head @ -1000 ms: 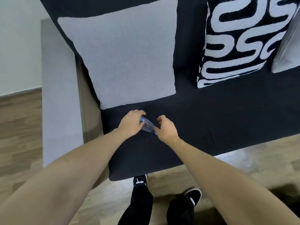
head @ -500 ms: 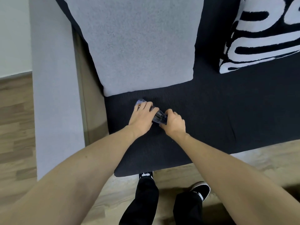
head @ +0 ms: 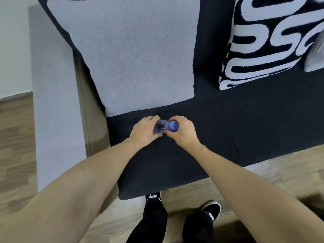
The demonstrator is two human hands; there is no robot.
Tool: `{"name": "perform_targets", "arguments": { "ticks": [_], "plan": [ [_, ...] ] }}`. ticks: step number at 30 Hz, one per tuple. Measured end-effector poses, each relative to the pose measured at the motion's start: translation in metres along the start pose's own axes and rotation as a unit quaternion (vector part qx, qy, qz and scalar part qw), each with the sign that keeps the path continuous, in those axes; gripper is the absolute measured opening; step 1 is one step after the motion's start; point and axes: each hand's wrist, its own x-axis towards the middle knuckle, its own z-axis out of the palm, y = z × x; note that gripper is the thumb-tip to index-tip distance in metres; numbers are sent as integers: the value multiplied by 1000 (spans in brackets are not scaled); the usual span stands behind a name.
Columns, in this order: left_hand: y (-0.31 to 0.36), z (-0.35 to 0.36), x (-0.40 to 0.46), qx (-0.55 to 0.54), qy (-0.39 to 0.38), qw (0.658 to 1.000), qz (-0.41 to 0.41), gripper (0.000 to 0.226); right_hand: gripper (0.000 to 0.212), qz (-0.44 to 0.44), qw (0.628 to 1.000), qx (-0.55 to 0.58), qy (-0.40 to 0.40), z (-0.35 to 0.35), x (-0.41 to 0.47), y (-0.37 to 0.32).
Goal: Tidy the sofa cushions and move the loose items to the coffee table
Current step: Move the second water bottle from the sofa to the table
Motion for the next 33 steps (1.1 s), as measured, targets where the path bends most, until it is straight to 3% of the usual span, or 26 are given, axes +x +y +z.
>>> {"name": "perform_targets", "arguments": {
  "ticks": [6, 9, 15, 24, 33],
  "plan": [
    [8, -3, 9, -182, 3, 983, -38, 49, 43, -21, 993, 109, 42, -14, -1, -2],
    [15, -5, 15, -229, 24, 971, -61, 50, 54, 3, 992, 124, 37, -25, -6, 8],
    [59, -13, 32, -285, -3, 957, -43, 48, 46, 2, 991, 119, 64, -53, -24, 32],
    [183, 15, 51, -253, -93, 962, 44, 52, 44, 43, 975, 192, 103, -128, -83, 98],
    [368, 98, 47, -226, -217, 941, 126, 46, 52, 129, 931, 235, 246, -219, -210, 208]
  ]
}}
